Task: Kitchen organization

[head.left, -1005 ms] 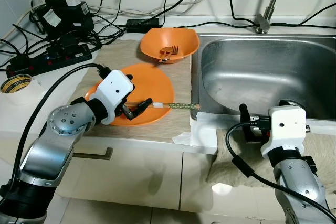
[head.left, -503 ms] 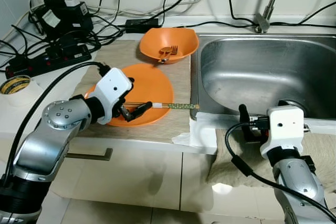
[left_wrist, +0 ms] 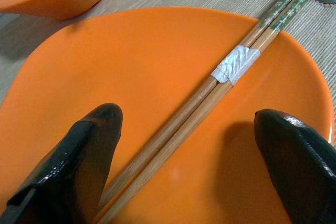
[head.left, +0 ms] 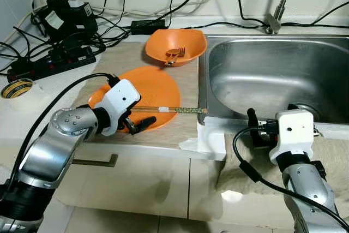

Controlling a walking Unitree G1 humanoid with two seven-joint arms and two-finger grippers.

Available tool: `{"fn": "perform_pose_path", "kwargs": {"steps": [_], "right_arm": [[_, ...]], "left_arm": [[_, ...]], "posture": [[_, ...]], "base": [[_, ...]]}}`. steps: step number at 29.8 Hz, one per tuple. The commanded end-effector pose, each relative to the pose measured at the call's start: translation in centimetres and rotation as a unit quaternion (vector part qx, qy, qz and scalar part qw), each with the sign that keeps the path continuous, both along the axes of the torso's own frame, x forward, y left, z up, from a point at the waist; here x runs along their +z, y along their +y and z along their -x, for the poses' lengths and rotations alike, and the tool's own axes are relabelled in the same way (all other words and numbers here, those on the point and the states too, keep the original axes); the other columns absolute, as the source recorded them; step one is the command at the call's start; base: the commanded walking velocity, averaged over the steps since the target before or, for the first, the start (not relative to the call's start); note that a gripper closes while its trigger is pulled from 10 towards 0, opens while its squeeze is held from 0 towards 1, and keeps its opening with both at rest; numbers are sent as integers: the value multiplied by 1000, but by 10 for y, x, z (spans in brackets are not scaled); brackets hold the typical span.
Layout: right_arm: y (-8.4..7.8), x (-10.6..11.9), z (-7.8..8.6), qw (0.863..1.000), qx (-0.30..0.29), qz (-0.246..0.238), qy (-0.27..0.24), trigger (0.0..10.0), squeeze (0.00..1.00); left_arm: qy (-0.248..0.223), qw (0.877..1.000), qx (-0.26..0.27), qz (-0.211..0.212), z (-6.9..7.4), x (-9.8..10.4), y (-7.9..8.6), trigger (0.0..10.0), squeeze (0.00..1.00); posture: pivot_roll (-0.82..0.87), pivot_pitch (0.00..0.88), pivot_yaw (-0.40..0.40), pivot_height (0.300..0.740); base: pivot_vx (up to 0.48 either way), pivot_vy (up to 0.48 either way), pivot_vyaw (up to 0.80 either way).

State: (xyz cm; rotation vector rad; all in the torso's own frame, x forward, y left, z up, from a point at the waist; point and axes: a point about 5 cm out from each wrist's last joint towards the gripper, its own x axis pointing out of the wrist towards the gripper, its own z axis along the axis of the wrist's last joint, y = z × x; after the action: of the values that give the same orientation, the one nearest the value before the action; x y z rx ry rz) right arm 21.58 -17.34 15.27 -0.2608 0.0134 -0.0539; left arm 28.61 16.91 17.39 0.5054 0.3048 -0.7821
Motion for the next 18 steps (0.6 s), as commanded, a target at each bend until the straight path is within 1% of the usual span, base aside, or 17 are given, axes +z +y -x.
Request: {"fn": "perform_pose_path", "kwargs": {"steps": [1,14,18], "right_arm": [[0,2,-1,1000,-4,4,-8,10000,0],[0,3,-2,1000,-5,4,-11,10000,0],[0,4,-2,1000,-6,5,-11,10000,0]], "left_arm": [[2,1000,5,-9,-4,0,-1,10000,0],[4,1000,6,-20,-10,-2,-4,10000,0],[18,999,8,-32,-11,-6,-4,10000,0]], "posture": [[-15,0,92,736],[-19,0,94,736],[-23,0,96,736]], "base": [[0,0,0],[0,0,0],[0,0,0]]}}
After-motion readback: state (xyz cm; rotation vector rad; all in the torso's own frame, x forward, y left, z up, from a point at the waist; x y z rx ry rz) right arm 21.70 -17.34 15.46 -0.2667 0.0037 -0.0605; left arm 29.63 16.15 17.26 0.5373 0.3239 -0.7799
